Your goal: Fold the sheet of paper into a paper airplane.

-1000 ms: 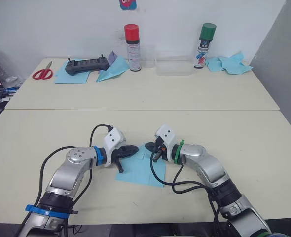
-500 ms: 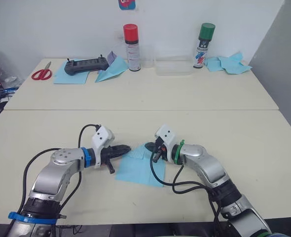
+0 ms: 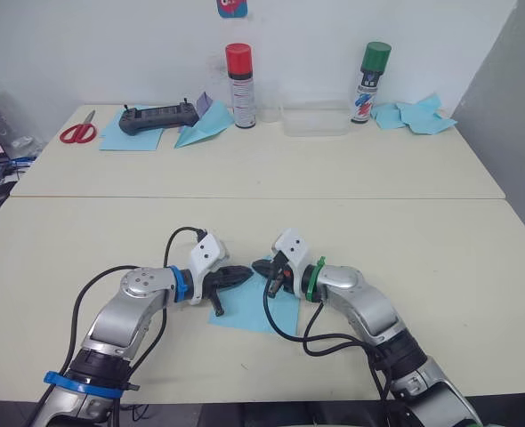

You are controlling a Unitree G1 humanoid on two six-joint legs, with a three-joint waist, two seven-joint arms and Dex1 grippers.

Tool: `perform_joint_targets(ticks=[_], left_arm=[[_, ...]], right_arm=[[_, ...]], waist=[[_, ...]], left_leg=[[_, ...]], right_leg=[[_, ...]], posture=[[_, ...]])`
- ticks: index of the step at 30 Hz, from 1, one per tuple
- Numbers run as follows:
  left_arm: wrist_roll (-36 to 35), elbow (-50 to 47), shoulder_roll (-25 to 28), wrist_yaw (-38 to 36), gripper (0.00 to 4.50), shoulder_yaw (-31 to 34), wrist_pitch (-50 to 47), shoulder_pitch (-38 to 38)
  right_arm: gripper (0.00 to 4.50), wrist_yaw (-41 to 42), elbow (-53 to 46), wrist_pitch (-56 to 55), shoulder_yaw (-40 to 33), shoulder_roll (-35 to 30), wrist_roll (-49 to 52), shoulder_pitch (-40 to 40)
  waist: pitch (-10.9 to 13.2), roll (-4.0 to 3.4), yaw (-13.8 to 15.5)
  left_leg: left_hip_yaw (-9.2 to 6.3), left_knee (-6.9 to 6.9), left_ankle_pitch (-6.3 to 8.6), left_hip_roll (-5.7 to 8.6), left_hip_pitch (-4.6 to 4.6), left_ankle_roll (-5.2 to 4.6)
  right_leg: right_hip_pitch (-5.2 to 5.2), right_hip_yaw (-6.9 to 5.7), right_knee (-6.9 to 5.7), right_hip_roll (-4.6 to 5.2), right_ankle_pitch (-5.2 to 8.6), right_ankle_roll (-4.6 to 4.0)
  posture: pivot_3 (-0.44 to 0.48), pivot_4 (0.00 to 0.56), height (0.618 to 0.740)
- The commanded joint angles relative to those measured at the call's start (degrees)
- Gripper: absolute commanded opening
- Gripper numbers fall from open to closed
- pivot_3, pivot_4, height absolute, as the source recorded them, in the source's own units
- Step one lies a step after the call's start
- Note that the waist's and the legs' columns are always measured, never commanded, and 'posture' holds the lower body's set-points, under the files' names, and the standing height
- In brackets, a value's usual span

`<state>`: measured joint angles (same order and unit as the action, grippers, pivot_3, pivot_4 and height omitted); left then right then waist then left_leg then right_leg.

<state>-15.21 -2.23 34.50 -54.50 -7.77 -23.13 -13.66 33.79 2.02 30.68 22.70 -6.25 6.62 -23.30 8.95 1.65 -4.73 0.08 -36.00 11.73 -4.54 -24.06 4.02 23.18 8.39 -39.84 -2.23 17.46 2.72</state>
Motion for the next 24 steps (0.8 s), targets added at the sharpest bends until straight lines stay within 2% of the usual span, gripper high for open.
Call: perform_joint_targets(ticks=[1,12,16,19,22,24], left_arm=[[1.36,1.14,-0.14,0.16,0.07,-1.28,-0.16,0.20],[1.31,1.28,-0.62,0.64,0.07,-1.37,0.02,0.24],[1.51,1.87,-1.07,0.82,0.07,-1.57,0.15,-0.41],[1.61,2.11,-1.46,0.94,0.07,-1.77,0.26,-0.69],[1.81,2.56,-1.89,1.10,0.02,-2.16,0.59,-0.88],[1.87,2.94,-2.07,1.06,0.02,-2.19,0.84,-0.94]], right_arm=[[0.00,-3.41,0.31,1.29,-0.66,-0.88,-2.81,0.11],[0.00,-8.27,2.19,-2.47,-6.00,-3.23,-3.89,0.25],[0.00,-5.27,-1.73,-2.17,-9.43,-2.47,1.06,-0.27],[0.00,0.57,-10.08,6.44,-13.41,-7.48,7.82,0.47],[0.59,5.03,-16.87,17.63,-17.12,-13.94,15.28,2.16],[1.27,5.34,-20.51,25.08,-19.80,-17.15,19.37,3.67]], waist=[[0.00,0.00,0.00],[-0.02,0.02,0.03],[-0.02,0.02,0.13],[0.02,-0.02,0.19],[0.02,-0.03,0.43],[0.02,-0.03,0.50]], left_leg=[[-0.01,0.00,0.00,0.00,0.01,0.00],[0.00,-0.02,0.00,0.02,0.06,0.00],[0.01,-0.03,0.00,0.03,0.04,0.00],[0.04,-0.02,0.00,0.04,0.00,0.00],[0.01,0.01,0.00,0.04,-0.04,0.00],[0.01,0.03,0.00,0.04,-0.04,0.00]], right_leg=[[0.00,-0.01,0.00,0.00,0.00,0.00],[-0.06,0.01,0.00,0.03,-0.02,0.03],[-0.07,0.02,0.01,0.03,-0.02,0.04],[-0.03,0.06,0.02,0.04,-0.03,0.04],[-0.02,0.03,0.09,0.04,-0.02,0.04],[-0.02,0.02,0.11,0.04,-0.01,0.02]], posture=[[0.000,0.150,0.740],[0.000,0.150,0.740],[0.000,0.150,0.740],[0.000,0.150,0.740],[0.000,0.150,0.740],[0.000,0.150,0.740]])
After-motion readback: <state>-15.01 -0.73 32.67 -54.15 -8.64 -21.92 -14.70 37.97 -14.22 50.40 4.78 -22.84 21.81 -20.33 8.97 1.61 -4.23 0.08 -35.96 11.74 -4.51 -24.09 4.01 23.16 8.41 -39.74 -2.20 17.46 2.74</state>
